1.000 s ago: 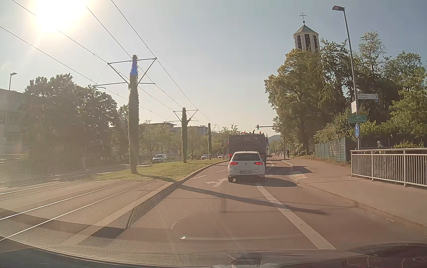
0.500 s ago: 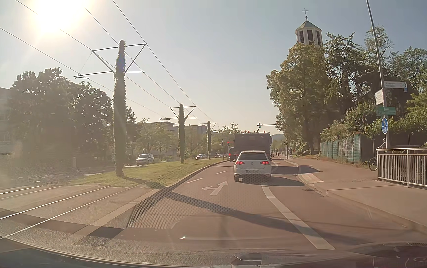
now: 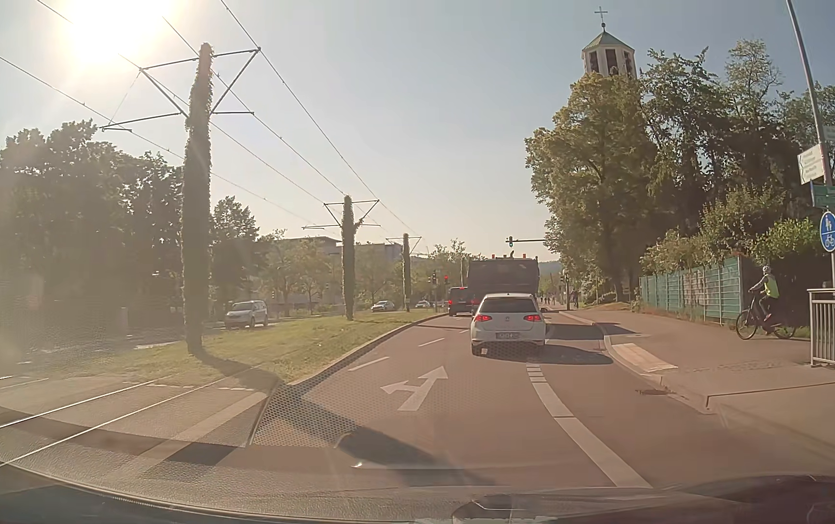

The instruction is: Follow the waypoints while adhering to traffic rules and regulations

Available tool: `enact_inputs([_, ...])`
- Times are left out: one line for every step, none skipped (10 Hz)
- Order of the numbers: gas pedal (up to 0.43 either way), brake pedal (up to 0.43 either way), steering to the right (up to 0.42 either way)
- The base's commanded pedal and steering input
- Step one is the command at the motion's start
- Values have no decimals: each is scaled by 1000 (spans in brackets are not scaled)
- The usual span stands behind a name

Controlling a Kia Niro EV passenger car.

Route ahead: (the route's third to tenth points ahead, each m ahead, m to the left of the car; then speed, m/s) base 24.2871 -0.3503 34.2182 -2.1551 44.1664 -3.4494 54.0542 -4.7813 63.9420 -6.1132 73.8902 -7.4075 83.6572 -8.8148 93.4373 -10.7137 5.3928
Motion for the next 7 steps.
enact_inputs([8,0,0])
enact_inputs([8,0,0])
enact_inputs([8,0,1])
enact_inputs([8,0,3])
enact_inputs([8,0,5])
enact_inputs([8,0,10])
enact_inputs([8,0,14])
